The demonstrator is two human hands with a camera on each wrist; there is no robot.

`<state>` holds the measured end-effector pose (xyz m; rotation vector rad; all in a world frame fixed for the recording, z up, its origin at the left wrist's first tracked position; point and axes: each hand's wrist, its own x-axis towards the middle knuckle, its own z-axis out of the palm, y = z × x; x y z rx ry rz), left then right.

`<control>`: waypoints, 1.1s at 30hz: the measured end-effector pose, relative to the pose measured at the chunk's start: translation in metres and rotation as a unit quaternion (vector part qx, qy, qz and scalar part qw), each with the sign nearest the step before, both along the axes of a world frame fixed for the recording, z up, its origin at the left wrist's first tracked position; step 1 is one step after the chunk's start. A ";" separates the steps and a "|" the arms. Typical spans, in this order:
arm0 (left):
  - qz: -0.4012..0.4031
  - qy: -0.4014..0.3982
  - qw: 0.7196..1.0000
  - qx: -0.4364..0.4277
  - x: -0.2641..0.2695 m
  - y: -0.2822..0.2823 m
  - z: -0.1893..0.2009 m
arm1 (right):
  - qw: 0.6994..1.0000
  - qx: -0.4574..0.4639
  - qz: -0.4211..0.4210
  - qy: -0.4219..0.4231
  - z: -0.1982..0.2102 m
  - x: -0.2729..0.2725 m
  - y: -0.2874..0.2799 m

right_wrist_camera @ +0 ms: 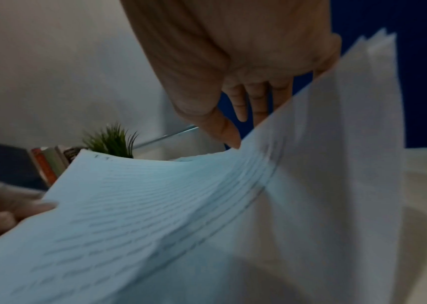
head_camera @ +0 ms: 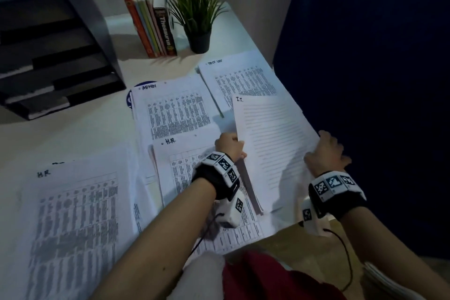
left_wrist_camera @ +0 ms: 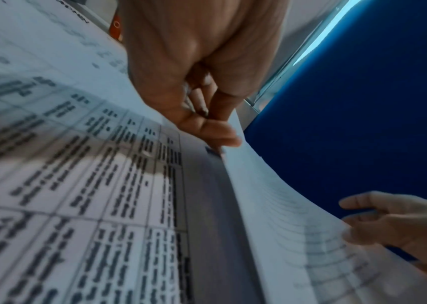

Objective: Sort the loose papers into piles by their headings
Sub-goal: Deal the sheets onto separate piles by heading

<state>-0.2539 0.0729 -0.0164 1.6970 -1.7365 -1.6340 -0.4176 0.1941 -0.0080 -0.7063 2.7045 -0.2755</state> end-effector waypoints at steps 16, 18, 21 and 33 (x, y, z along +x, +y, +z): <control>-0.163 -0.182 0.957 -0.157 0.013 0.006 -0.009 | 0.961 0.095 0.254 -0.055 -0.030 0.033 -0.026; -0.180 -0.162 0.957 -0.158 0.017 0.003 -0.010 | 0.962 0.097 0.250 -0.060 -0.027 0.035 -0.028; -0.191 -0.122 0.959 -0.168 0.028 0.001 -0.005 | 0.965 0.077 0.244 -0.061 -0.017 0.046 -0.038; -0.027 -0.112 0.967 -0.229 0.212 -0.070 0.026 | 0.910 -0.091 0.391 -0.102 0.029 0.233 -0.117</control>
